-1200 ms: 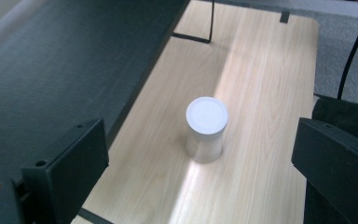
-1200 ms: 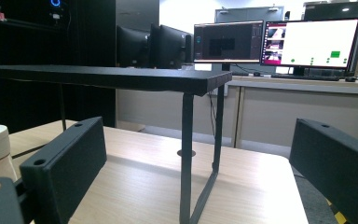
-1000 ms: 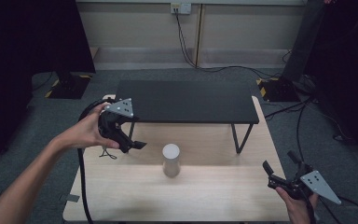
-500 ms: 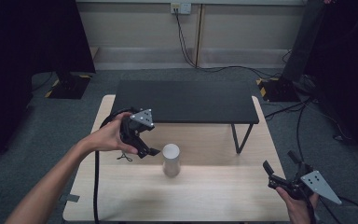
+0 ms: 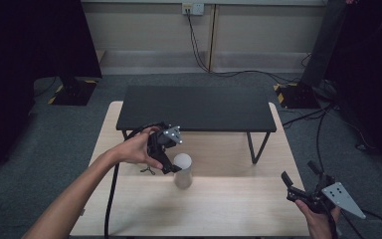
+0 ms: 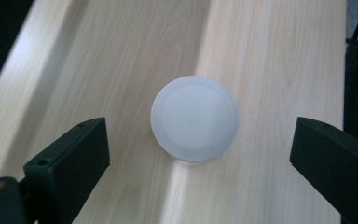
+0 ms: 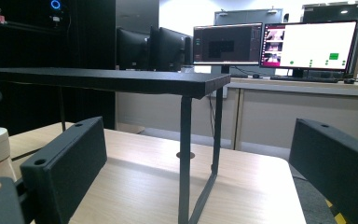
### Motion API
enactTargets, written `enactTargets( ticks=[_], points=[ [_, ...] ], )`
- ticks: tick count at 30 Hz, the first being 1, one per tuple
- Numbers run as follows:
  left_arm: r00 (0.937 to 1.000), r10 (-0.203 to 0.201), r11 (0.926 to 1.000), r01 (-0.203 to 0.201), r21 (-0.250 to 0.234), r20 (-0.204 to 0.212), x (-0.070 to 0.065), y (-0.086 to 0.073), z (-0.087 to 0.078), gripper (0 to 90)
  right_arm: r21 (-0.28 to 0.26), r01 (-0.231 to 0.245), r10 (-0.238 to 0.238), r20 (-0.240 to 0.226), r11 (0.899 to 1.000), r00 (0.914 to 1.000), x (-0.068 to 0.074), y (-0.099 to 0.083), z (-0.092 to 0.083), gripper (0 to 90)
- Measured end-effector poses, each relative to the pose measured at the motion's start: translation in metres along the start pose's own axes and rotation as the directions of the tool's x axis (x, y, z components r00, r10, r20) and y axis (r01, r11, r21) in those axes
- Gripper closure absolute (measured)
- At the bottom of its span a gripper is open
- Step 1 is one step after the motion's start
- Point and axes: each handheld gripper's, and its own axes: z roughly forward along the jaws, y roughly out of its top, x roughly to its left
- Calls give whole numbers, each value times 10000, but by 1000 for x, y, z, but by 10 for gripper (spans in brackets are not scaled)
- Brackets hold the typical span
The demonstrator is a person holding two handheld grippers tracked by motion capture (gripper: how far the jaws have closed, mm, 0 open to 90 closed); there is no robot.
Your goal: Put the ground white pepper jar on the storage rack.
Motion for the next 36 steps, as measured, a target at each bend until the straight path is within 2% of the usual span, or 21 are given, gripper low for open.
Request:
enactTargets(
  ticks=[8,10,17,19,20,24,26,30,36],
  points=[
    [9997,246,9984,-245,502,-6,-1,12,21,48,-15,-8,8,0,10000,10000,-1,0,0,34],
    [9995,275,9979,-282,591,121,1,15,26,49,-16,-4,4,-4,10000,10000,-1,0,0,34],
    [9983,526,9924,-548,1100,233,3,25,39,62,-23,-9,9,-3,10000,10000,-1,0,0,35],
    [9985,464,9934,-491,1040,279,4,23,43,74,-17,-21,21,6,10000,10000,-1,0,-1,35],
    [9988,264,9951,-301,941,406,6,21,46,80,-18,-17,17,7,10000,10000,-1,0,-1,35],
    [9983,292,9940,-344,1036,508,9,17,53,112,-7,-16,16,-6,10000,10000,-1,0,-1,39],
    [9972,469,9922,-533,1131,582,10,18,55,166,-10,-26,26,1,10000,10000,-1,0,-1,39],
    [9986,201,9960,-243,857,495,13,13,53,328,8,-22,22,-7,10000,10000,-1,0,-1,39],
    [9990,291,9955,-322,895,353,9,14,53,330,16,-14,14,-31,10000,10000,-2,-1,0,39]
  ],
)
